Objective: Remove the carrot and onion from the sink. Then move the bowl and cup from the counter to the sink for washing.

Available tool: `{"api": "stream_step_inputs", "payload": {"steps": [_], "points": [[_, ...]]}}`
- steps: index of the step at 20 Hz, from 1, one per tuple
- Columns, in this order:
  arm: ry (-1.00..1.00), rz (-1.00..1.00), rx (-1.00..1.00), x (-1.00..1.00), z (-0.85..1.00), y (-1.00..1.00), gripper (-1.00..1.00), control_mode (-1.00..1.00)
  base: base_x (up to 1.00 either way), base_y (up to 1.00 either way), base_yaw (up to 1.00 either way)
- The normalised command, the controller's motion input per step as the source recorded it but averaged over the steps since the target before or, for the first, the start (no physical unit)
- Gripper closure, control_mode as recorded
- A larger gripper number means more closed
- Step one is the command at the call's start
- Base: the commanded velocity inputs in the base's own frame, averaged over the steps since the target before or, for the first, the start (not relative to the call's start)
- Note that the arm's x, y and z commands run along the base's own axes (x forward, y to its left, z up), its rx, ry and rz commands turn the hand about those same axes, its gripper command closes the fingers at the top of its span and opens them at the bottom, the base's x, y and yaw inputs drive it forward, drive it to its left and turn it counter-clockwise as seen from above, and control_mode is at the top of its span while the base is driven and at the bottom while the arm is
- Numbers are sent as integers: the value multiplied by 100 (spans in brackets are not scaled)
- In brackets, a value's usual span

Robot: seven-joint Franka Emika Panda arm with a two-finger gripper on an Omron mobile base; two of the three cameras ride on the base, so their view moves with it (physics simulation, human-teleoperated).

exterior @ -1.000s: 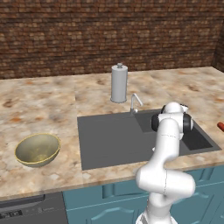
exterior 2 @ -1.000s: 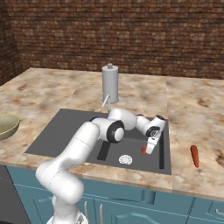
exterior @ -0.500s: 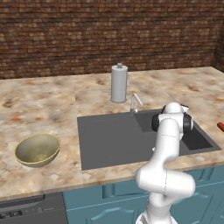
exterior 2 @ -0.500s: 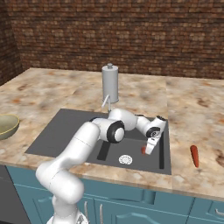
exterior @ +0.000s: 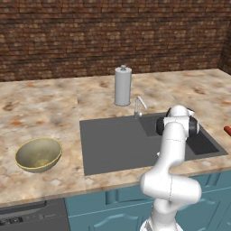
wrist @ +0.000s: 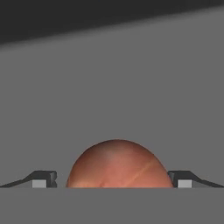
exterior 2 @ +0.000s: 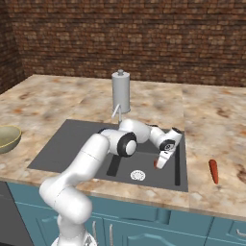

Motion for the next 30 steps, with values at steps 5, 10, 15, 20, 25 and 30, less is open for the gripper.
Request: {"api": "stream_step_inputs", "payload": {"steps": [5,10,15,20,25,30], "points": [[2,-5,3,0,-17,19,-100,-100,0,0,0],[3,-6,0,0,-24,13,-100,-100,0,0,0],[1,-5,-1,-7,-27,7,100,-100,0,0,0],[0,-2,-1,-16,-13,7,100,-100,0,0,0],[-2,0,0,-29,4,7,100,-100,0,0,0],[-9,4,0,-21,30,1,100,-100,0,0,0]]}}
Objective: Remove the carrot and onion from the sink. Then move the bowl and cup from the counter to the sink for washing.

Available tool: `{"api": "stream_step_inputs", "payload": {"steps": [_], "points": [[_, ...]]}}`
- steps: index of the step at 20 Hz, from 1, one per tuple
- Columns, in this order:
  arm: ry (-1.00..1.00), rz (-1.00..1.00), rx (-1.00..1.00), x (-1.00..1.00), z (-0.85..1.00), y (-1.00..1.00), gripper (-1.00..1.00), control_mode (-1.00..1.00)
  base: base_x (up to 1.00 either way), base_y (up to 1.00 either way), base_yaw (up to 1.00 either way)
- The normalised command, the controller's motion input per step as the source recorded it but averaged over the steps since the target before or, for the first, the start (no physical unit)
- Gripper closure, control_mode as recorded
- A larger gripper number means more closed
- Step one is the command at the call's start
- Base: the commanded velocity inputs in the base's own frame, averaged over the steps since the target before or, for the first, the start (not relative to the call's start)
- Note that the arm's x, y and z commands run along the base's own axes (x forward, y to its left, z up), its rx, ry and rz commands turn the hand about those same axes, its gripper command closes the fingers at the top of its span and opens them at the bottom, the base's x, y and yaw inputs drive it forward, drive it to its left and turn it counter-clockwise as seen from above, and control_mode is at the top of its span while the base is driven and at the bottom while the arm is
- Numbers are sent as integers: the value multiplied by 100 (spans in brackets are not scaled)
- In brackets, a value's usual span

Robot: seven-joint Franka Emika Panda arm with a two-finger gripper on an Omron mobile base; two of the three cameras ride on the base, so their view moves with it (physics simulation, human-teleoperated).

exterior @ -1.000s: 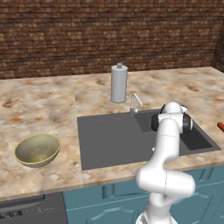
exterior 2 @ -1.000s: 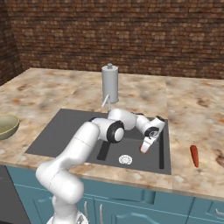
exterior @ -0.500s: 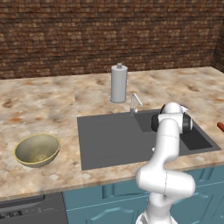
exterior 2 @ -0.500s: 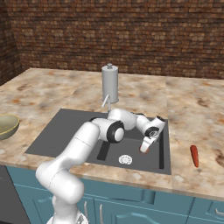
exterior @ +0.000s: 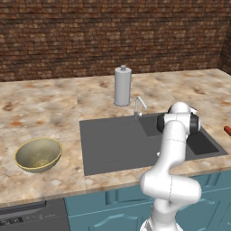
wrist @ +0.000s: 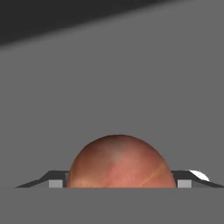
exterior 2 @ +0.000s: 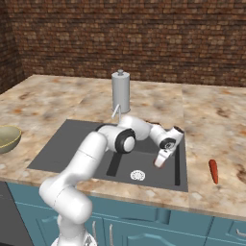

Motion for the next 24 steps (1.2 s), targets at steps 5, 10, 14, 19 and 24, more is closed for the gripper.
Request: {"api": "stream_step_inputs", "payload": {"steps": [5,10,14,19,24], "points": [[-10,15,-1,-24,44,10,100,-100,0,0,0],[-19,18,-7,-24,41,9,100,-100,0,0,0],[-20,19,-10,-22,45,10,100,-100,0,0,0],[-11,22,-7,-13,49,9,100,-100,0,0,0],[0,24,-2,-6,52,7,100,-100,0,0,0]]}}
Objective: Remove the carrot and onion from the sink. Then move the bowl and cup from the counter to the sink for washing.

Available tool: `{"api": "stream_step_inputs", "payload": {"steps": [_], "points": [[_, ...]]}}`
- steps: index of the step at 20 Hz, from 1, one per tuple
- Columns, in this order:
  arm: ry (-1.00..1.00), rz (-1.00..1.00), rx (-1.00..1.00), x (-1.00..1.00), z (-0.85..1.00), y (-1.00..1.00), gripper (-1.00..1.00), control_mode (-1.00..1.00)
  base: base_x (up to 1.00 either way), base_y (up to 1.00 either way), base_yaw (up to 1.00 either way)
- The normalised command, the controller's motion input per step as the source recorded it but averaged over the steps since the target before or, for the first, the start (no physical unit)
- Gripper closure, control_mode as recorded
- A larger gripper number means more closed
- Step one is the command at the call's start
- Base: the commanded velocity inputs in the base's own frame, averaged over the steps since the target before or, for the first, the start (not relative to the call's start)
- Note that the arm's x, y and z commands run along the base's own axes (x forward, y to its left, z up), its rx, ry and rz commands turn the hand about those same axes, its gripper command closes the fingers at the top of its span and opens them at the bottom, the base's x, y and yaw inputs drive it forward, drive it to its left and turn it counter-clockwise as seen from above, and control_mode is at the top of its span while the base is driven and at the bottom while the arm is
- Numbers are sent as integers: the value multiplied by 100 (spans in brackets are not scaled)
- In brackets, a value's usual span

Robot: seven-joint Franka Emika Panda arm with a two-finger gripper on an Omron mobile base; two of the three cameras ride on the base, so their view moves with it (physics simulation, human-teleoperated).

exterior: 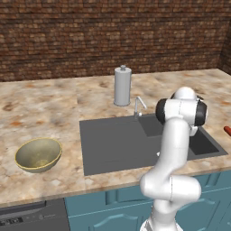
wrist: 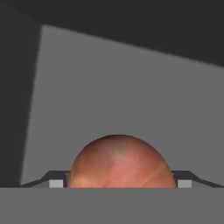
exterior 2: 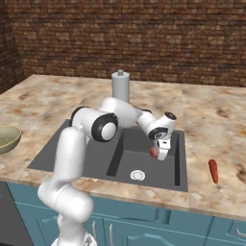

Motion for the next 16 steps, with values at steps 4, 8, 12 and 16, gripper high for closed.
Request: {"api": "stream_step_inputs", "payload": {"steps": [4,8,12,16], "points": [[0,26,-6,-17,48,9,100,-100,0,0,0],[-5,25,-6,-29,43,3,100,-100,0,0,0],[-15,21,-6,-32,36,10,100,-100,0,0,0],[-18,20,-1,-27,29,20,100,-100,0,0,0]]}}
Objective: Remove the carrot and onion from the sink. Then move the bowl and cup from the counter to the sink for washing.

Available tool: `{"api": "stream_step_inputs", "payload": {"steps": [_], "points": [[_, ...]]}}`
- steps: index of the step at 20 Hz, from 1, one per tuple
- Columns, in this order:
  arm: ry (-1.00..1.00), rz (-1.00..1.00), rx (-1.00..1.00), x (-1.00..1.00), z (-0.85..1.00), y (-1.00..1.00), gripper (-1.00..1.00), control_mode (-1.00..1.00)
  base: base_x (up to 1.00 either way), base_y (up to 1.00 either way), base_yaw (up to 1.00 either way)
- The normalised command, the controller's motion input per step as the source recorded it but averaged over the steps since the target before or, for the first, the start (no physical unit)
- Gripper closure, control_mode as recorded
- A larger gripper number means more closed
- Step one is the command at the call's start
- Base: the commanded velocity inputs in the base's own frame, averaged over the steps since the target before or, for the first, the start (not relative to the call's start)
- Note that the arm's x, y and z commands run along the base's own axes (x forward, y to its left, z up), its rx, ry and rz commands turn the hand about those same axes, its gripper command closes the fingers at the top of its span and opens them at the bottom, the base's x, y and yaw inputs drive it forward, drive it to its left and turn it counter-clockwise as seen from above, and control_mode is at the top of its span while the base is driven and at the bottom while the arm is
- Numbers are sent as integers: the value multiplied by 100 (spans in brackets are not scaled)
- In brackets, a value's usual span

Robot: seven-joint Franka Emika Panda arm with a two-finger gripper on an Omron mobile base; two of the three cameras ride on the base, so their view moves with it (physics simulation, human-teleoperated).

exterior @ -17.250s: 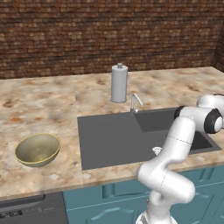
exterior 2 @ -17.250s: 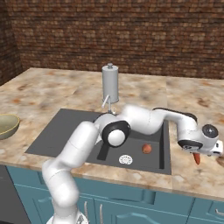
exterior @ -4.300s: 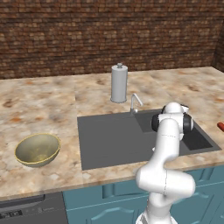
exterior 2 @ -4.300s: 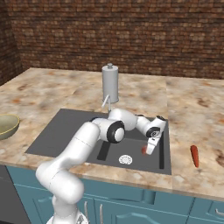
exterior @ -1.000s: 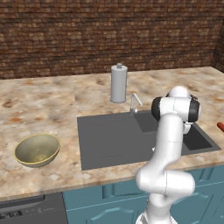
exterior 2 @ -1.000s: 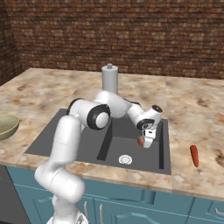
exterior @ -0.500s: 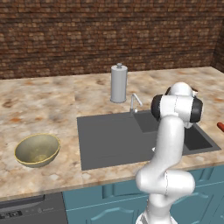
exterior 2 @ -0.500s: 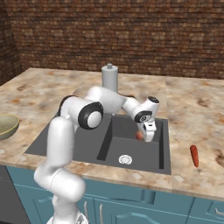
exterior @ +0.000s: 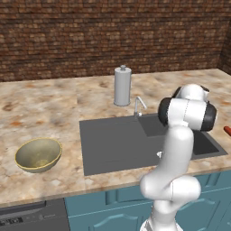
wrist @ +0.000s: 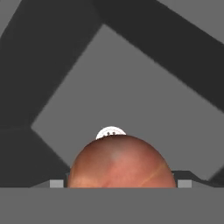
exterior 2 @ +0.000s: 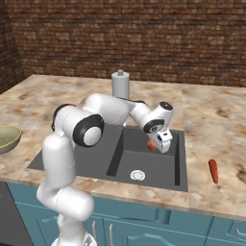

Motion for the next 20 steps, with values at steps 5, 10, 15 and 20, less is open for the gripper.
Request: {"api": "stream_step_inputs", "payload": {"steps": [5,10,15,20], "points": [[-18,30,-4,-25,24,21,100,-100,0,0,0],[-16,36,-13,-28,26,18,100,-100,0,0,0],[-1,33,-13,-26,31,18,100,-100,0,0,0],[0,31,-14,-24,29,21,100,-100,0,0,0]]}}
